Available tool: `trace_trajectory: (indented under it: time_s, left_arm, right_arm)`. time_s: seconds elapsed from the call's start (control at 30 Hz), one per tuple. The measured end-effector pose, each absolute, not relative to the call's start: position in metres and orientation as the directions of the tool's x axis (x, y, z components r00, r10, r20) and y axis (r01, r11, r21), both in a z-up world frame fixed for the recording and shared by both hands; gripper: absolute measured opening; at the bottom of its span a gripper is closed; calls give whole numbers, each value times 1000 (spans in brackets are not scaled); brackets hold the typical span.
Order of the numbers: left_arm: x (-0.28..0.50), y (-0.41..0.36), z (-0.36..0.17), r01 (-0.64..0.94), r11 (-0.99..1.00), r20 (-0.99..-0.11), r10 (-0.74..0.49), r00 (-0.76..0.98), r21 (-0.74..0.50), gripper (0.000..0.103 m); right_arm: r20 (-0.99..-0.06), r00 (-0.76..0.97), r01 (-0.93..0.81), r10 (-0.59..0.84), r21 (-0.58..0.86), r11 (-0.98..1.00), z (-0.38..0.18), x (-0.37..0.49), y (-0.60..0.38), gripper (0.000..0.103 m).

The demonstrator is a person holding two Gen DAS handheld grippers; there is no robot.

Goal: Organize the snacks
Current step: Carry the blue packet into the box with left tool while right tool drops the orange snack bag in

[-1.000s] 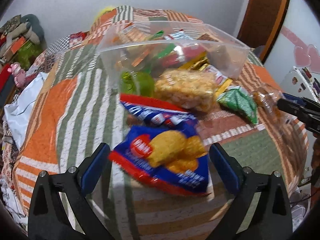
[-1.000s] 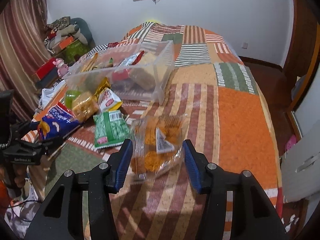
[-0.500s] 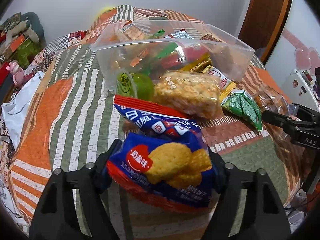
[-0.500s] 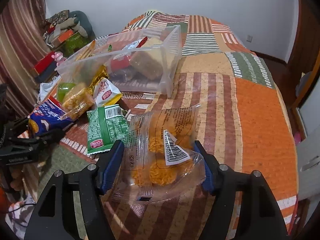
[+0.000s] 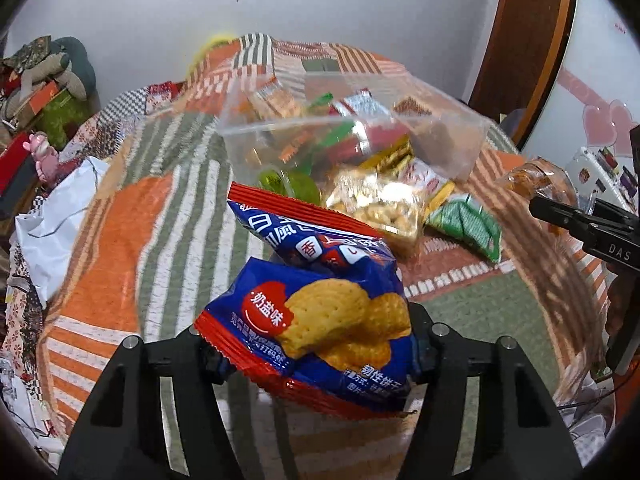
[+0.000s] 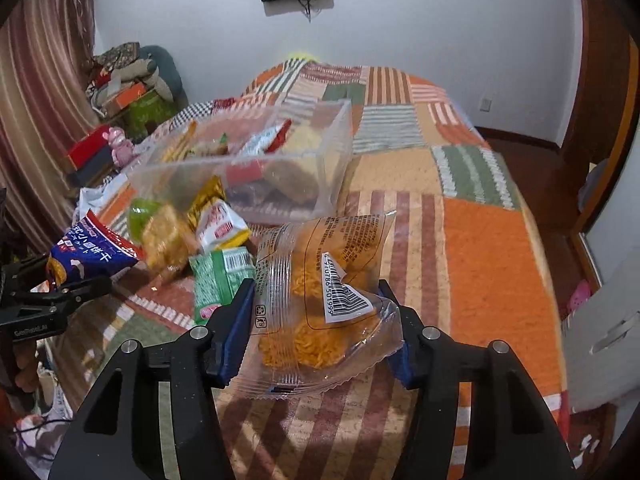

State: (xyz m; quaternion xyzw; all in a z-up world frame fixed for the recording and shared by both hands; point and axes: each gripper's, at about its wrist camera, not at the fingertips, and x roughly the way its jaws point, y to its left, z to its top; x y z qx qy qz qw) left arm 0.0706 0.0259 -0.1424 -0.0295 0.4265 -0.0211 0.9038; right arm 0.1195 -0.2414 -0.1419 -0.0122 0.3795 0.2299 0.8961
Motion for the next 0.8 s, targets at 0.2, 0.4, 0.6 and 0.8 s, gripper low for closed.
trace_trajectory:
  time_s: [0.2,0.4,0.6,0.8]
  left_arm:
    - [73,29,-111,10,997,-720,-62,691,-77,61]
    - [83,26,-92,15,998,-680,-56,731,-66,61]
    - [102,24,-81,17,997,-660,-66,748,-81,62]
    - [123,19,-76,31,996,-653,-76,754,-80,62]
  right_arm:
    - [-644,638,-428,423,161,889,-125,119,-241,54]
    - [-599,670,-445,439,149,883,-107,125,-232,54]
    - [-555,690,-465,465,154,872,-91,134,-220,54]
    - [-516,702,-496,490,139,857,-79,141,-201,54]
